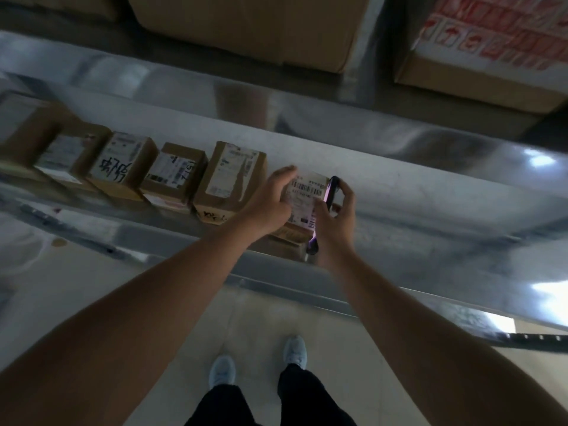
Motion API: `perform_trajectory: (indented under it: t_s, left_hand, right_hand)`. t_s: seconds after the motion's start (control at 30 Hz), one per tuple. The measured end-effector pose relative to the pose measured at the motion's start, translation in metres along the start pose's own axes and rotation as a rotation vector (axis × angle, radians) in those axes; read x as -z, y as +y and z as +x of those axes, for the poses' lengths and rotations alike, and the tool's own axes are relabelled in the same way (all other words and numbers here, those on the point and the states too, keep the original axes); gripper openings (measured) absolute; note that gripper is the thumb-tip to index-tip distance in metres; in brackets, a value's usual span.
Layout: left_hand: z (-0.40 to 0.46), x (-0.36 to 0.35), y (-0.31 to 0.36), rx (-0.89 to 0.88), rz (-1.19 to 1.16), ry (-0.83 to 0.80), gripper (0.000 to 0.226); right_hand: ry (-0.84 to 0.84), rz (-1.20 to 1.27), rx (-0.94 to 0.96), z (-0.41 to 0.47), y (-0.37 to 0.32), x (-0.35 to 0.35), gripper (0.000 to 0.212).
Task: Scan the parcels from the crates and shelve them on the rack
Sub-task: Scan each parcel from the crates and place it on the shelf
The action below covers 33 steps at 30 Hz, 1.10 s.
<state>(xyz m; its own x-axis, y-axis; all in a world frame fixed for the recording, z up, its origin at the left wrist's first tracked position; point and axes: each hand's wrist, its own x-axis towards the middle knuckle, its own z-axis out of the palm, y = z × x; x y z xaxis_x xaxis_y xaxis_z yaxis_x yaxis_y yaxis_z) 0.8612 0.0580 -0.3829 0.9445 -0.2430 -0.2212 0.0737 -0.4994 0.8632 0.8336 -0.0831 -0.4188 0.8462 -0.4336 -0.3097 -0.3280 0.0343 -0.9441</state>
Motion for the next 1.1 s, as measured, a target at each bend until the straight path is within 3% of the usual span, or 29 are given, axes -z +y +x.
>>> perform_trajectory:
  t_s: [0.37,0.7,1.1]
  left_hand:
    - [0.007,0.004,-0.008,0.022,0.019,0.014,0.074]
    - [-0.006,0.001,0.003,-0.143,0.378,0.103,0.077]
    - [-0.063,0.030,0.047,-0.417,0.547,-0.164,0.068]
  right_hand:
    - [0.010,-0.096,0.068,0.004,0.010,-0.019,0.061]
    - [0.017,-0.076,0.030,-0.001,-0.005,-0.007,0.040]
    - [0.103,-0.428,0.214,-0.091,-0.045,0.050,0.044]
